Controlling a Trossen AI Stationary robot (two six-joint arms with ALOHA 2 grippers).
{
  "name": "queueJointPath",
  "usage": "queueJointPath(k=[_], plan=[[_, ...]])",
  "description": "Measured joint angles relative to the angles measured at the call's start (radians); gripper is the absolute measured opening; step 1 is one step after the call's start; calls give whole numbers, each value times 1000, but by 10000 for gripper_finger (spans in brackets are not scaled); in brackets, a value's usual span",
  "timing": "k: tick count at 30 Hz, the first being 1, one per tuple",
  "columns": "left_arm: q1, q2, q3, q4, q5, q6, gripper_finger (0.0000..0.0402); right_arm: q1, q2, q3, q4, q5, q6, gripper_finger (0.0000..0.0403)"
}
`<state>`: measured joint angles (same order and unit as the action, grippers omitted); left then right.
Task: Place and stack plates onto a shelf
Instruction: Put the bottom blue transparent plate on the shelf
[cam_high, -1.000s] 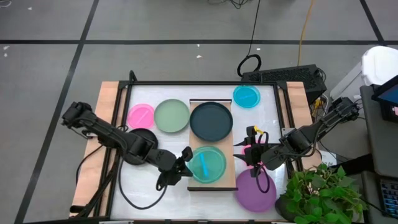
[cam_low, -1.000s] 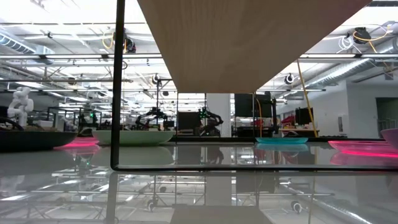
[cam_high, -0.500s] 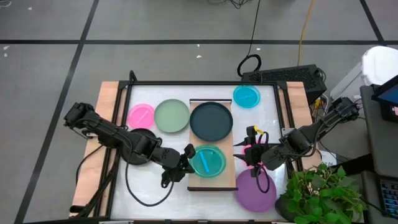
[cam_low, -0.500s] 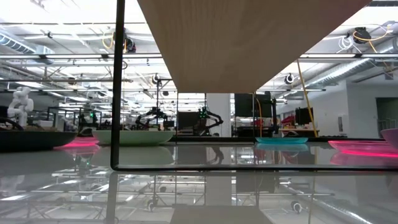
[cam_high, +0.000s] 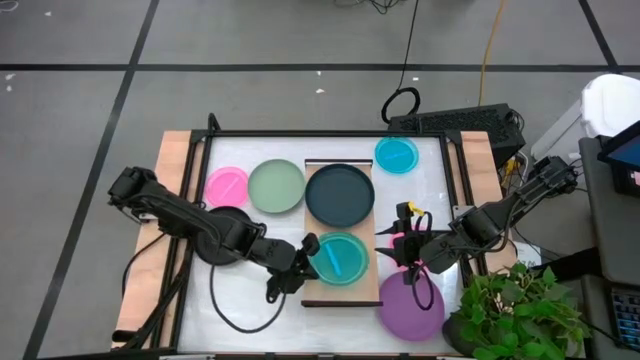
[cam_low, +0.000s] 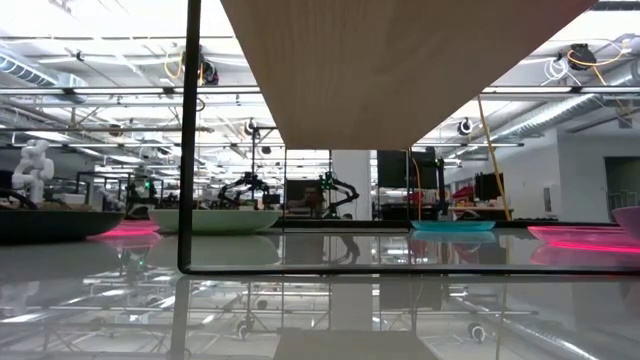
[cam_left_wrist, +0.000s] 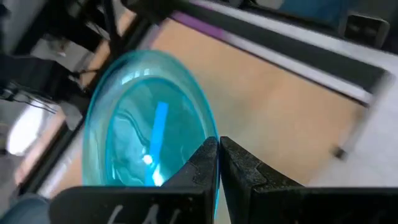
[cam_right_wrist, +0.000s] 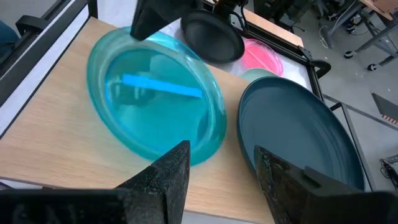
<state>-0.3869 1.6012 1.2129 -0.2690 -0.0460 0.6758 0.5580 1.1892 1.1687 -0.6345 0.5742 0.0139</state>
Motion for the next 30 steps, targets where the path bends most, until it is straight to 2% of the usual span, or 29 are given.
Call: queueJointPath(k=[21, 30], plan=[[1, 2, -3, 13, -5, -38, 22, 0, 0, 0, -6, 0, 0, 160], [8, 2, -3, 50, -5, -55, 74, 0, 0, 0, -6, 0, 0, 160]])
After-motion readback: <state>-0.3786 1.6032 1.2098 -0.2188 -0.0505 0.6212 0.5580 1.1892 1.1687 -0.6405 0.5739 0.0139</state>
